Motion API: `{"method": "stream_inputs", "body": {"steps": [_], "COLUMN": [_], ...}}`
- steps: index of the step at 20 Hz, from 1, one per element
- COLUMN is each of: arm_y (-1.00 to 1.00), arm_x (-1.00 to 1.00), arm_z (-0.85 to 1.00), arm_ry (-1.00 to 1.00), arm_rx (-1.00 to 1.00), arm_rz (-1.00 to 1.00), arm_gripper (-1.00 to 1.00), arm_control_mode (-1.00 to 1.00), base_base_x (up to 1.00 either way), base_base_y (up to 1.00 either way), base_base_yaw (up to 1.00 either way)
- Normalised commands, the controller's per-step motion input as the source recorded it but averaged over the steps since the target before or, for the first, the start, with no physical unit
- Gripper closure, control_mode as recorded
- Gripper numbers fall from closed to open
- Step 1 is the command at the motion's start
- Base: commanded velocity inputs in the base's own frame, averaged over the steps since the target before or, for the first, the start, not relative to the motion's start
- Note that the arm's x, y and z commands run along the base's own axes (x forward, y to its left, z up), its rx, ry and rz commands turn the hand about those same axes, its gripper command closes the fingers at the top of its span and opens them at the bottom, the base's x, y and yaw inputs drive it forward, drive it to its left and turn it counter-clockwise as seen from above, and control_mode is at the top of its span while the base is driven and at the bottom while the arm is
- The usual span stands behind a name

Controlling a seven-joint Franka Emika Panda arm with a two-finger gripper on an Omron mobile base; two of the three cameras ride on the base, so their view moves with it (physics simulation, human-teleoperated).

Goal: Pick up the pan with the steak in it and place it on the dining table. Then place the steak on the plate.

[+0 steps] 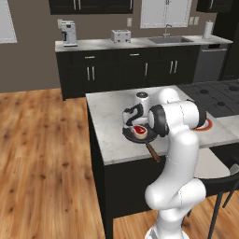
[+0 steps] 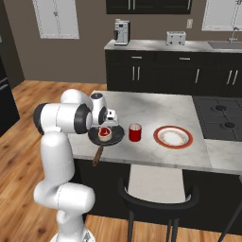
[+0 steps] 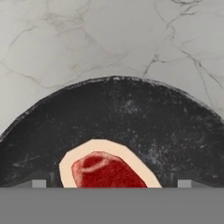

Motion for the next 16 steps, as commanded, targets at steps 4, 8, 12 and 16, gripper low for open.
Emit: {"method": "stream_inputs", "body": {"steps": [4,8,12,16], "arm_y": [0.00,0.00,0.00,0.00], "arm_x": [-0.03,0.00,0.00,-0.02], "arm_z": [0.00,0.00,-0.10,-0.16], "arm_ry": [-0.01,0.00,0.00,0.00], "arm_rx": [0.00,0.00,0.00,0.00], "arm_rz": [0.00,0.00,0.00,0.00], "arm_gripper": [-1.00,-1.00,-1.00,-1.00], "arm_control_mode": [-1.00,-1.00,-1.00,-1.00], "base_base_x": [0.00,0.00,0.00,0.00], "base_base_y": [0.00,0.00,0.00,0.00], "base_base_yaw": [0.00,0.00,0.00,0.00]}}
